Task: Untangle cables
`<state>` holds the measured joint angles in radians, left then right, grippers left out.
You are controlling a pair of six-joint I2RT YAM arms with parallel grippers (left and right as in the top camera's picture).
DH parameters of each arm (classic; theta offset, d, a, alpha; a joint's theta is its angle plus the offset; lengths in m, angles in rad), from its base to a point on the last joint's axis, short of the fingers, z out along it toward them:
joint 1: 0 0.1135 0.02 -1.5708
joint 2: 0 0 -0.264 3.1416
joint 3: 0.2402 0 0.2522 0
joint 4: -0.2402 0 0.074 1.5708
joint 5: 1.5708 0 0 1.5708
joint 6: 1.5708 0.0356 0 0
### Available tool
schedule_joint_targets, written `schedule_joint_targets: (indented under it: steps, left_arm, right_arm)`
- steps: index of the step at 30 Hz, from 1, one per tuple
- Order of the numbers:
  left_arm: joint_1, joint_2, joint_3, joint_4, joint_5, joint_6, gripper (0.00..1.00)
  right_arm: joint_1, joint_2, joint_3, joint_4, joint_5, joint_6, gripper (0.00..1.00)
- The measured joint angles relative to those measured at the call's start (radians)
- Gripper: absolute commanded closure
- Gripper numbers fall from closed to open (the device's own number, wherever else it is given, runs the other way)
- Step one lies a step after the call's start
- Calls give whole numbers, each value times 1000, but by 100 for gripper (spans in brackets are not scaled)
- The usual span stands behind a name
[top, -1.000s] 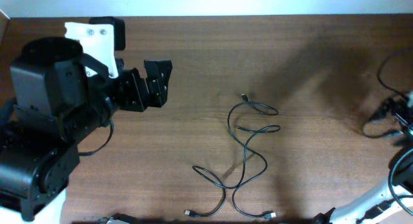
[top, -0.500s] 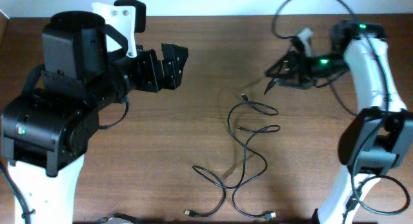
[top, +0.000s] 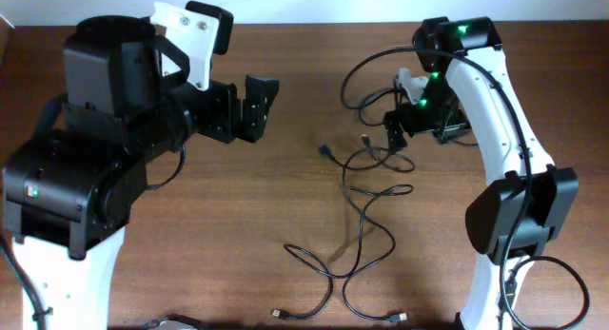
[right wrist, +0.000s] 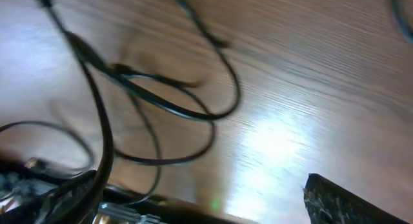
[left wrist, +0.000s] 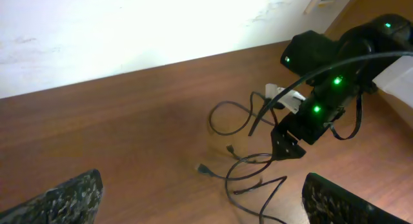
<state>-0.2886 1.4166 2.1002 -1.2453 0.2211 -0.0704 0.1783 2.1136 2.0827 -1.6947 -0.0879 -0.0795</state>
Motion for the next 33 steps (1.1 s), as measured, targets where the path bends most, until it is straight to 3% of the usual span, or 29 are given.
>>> schedule_joint_targets:
  steps: [7, 12, 15, 19, 23, 33]
  left_arm:
    - [0, 10, 0, 27, 0, 0, 1]
    - [0, 111, 0, 65, 26, 0, 1]
    - [0, 190, 0, 66, 42, 0, 1]
    - [0, 225, 0, 139, 131, 6, 1]
    - [0, 225, 0, 282, 263, 5, 1]
    - [0, 225, 0, 287, 307, -51, 1]
  right_arm:
    - [0, -1, 13, 62, 97, -52, 1]
    - [2, -5, 259, 56, 102, -81, 1]
    - [4, -16, 547, 3, -38, -82, 1]
    - [5, -40, 693, 2, -301, -82, 3]
    - [42, -45, 757, 2, -508, -81, 3]
    - [213, -48, 842, 42, -569, -80, 1]
